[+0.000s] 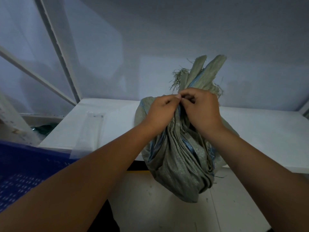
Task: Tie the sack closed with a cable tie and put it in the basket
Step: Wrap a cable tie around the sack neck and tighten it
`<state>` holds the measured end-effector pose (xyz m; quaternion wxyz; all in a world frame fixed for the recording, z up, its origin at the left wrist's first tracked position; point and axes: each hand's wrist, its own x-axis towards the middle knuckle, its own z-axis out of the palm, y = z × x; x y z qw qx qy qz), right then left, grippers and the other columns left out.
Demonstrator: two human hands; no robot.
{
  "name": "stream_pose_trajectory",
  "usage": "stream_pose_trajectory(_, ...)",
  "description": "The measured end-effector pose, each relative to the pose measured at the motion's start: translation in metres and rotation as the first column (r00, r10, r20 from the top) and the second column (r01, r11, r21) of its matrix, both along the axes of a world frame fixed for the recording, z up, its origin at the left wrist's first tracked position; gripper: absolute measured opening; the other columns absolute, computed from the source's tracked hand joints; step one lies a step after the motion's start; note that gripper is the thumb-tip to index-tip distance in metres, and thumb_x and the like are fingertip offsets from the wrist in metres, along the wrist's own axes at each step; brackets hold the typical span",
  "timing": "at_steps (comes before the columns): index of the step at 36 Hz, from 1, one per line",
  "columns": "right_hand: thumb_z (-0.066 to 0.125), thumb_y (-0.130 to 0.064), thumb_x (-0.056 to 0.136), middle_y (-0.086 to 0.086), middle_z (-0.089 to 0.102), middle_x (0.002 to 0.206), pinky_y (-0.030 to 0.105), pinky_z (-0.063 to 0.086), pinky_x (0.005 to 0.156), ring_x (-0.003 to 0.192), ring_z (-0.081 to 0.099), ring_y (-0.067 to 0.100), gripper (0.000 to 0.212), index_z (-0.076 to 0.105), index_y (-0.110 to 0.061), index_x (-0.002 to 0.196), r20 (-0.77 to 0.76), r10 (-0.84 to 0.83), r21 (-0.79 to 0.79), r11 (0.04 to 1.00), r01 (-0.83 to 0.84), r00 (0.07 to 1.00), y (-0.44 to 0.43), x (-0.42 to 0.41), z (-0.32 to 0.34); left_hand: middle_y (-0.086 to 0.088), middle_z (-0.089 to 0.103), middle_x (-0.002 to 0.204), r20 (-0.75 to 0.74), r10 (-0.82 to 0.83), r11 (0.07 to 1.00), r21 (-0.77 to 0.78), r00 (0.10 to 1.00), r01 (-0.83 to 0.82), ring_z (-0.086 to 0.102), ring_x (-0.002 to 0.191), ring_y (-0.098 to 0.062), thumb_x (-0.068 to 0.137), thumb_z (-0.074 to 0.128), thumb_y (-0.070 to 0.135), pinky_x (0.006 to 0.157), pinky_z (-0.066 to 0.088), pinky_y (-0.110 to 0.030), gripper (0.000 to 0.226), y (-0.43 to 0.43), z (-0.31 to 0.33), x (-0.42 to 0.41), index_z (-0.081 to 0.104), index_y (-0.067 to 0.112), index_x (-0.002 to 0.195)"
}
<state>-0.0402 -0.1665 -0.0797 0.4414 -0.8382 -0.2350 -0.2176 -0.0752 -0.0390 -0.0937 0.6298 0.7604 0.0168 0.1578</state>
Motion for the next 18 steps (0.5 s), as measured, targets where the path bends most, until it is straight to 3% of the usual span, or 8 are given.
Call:
stream_pose_trajectory(3, 0.069, -0.01, 0.091, -0.002, 0.075, 0.087, 0.039, 0.06, 0.077, 0.08, 0.07, 0.015, 0.018, 0.08, -0.019, 0.101, -0.008, 0.003, -0.002, 1.0, -0.003, 1.0, 0.0, 0.0001, 0.0003, 0.001, 0.078, 0.1, 0.014, 0.029, 0.999, -0.038, 0.999, -0.029, 0.072, 0.095, -0.009, 0.105, 0.055, 0.027, 0.09, 0.056, -0.026, 0.028, -0.0023, 0.0008, -0.0003, 0.08, 0.015, 0.109)
stream_pose_trajectory(6, 0.07, -0.01, 0.09, -0.005, 0.07, 0.081, 0.032, 0.057, 0.071, 0.074, 0.066, 0.013, 0.018, 0.078, -0.021, 0.101, -0.016, 0.01, -0.005, 1.0, -0.01, 1.0, 0.0013, 0.0008, -0.0011, -0.013, 0.078, 0.098, 0.06, 0.046, 0.998, -0.055, 0.997, -0.042, 0.067, 0.083, -0.009, 0.104, 0.057, 0.02, 0.074, 0.051, -0.016, 0.024, -0.0036, 0.0025, -0.0029, 0.08, 0.012, 0.106)
stream_pose_trajectory(9, 0.072, -0.009, 0.09, -0.007, 0.065, 0.079, 0.021, 0.05, 0.066, 0.072, 0.063, 0.01, 0.019, 0.075, -0.021, 0.104, -0.036, 0.011, 0.017, 1.0, -0.01, 0.999, 0.0026, 0.0012, -0.0013, -0.026, 0.073, 0.101, 0.063, 0.057, 0.995, -0.084, 0.996, -0.052, 0.063, 0.083, -0.015, 0.103, 0.058, 0.016, 0.072, 0.049, -0.021, 0.025, -0.0038, 0.0033, -0.0025, 0.079, 0.004, 0.101)
stream_pose_trajectory(13, 0.073, -0.008, 0.089, -0.008, 0.06, 0.081, 0.004, 0.04, 0.062, 0.072, 0.058, 0.006, 0.02, 0.067, -0.02, 0.105, -0.024, -0.022, 0.029, 0.999, 0.022, 0.999, 0.0024, -0.001, -0.0002, -0.029, 0.072, 0.106, 0.038, 0.028, 0.98, -0.197, 0.999, -0.02, 0.066, 0.09, -0.021, 0.102, 0.059, 0.015, 0.094, 0.056, -0.044, 0.025, -0.004, 0.0044, -0.0004, 0.078, -0.001, 0.099)
stream_pose_trajectory(16, 0.074, -0.01, 0.089, -0.008, 0.058, 0.08, 0.005, 0.04, 0.061, 0.07, 0.054, 0.0, 0.02, 0.06, -0.023, 0.096, -0.02, -0.028, 0.034, 0.999, 0.028, 0.999, 0.0036, -0.0019, -0.0007, -0.028, 0.073, 0.104, 0.003, 0.038, 0.951, -0.307, 0.999, -0.036, 0.068, 0.09, -0.025, 0.101, 0.061, 0.014, 0.098, 0.054, -0.051, 0.023, -0.0047, 0.0039, 0.0018, 0.079, 0.0, 0.101)
stream_pose_trajectory(18, 0.074, -0.015, 0.09, -0.004, 0.061, 0.084, 0.014, 0.043, 0.066, 0.074, 0.056, 0.007, 0.015, 0.062, -0.02, 0.096, -0.013, -0.038, 0.021, 0.999, 0.038, 0.999, 0.0047, -0.0027, -0.0008, -0.027, 0.074, 0.105, -0.028, 0.04, 0.913, -0.404, 0.999, -0.048, 0.069, 0.089, -0.027, 0.099, 0.063, 0.015, 0.097, 0.054, -0.05, 0.023, -0.0046, 0.0039, 0.0027, 0.078, -0.001, 0.104)
